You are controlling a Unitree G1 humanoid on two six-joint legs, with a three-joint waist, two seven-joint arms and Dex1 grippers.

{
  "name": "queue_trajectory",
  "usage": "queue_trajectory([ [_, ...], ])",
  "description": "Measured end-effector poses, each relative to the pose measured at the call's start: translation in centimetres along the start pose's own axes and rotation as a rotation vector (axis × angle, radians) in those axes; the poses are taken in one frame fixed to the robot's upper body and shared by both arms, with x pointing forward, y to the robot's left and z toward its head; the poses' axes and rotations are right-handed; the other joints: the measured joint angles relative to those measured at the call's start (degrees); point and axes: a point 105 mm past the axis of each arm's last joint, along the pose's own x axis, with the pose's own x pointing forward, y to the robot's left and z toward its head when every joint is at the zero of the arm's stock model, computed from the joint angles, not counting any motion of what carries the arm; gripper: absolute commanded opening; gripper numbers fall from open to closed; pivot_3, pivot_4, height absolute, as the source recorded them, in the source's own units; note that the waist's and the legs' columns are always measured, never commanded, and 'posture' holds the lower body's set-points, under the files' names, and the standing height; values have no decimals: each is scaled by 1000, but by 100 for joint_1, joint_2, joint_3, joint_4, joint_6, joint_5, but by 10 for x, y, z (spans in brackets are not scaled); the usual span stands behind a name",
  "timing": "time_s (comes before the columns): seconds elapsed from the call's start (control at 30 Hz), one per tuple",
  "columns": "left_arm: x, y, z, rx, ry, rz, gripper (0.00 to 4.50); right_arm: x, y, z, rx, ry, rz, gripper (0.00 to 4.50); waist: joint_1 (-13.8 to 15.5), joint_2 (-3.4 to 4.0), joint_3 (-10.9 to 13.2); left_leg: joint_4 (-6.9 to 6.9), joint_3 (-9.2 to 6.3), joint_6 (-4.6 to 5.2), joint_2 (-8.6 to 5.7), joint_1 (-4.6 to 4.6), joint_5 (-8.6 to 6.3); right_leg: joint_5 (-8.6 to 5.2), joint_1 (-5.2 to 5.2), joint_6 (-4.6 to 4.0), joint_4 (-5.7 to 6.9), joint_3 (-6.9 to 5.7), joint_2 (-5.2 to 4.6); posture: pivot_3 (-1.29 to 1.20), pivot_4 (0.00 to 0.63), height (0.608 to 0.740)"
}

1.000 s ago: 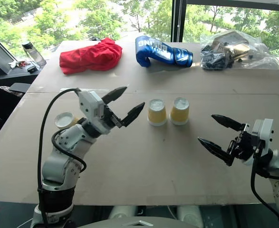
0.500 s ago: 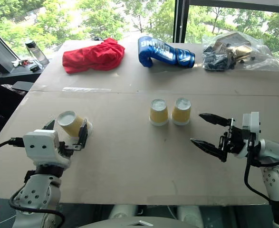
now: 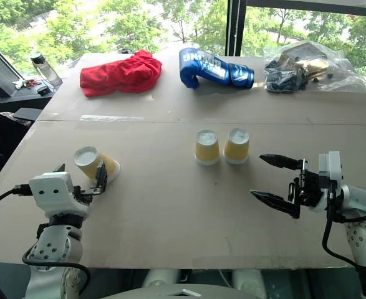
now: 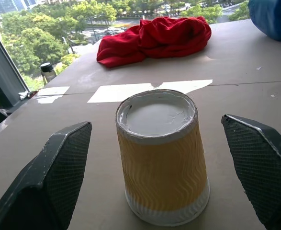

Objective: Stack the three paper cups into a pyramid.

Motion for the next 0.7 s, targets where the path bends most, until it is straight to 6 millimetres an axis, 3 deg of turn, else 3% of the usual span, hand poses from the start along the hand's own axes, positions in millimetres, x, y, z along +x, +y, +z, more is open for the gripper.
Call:
queue_trajectory([
  [0.2,11,-1,-13,-24,14,-4,4464,6,6,5,-26,-12,21,4500,1,-2,-1,0,-2,0,0,0,0,0,0,0,0,-3,0,0,150,740],
  [0.5,27,-4,-12,-56,-22,-18,4464,9,6,5,-33,-10,10,4500,-1,-2,-1,0,-2,0,1,-1,0,0,0,1,0,-3,-1,0,150,740],
  [0.63,30,-3,-12,-63,-28,-19,2623,10,6,6,-36,-10,5,4500,1,-2,-1,0,-3,0,1,-1,0,0,0,1,1,-4,-1,0,150,740],
  [0.67,31,-2,-12,-62,-29,-19,2342,10,6,6,-36,-10,5,4500,1,-2,-1,0,-3,0,1,-1,0,0,0,1,0,-4,-1,0,150,740],
  [0.7,31,-1,-13,-60,-29,-19,2331,10,6,6,-35,-10,4,4500,0,-2,-1,0,-2,0,1,-1,0,0,0,1,0,-3,-2,0,150,740],
])
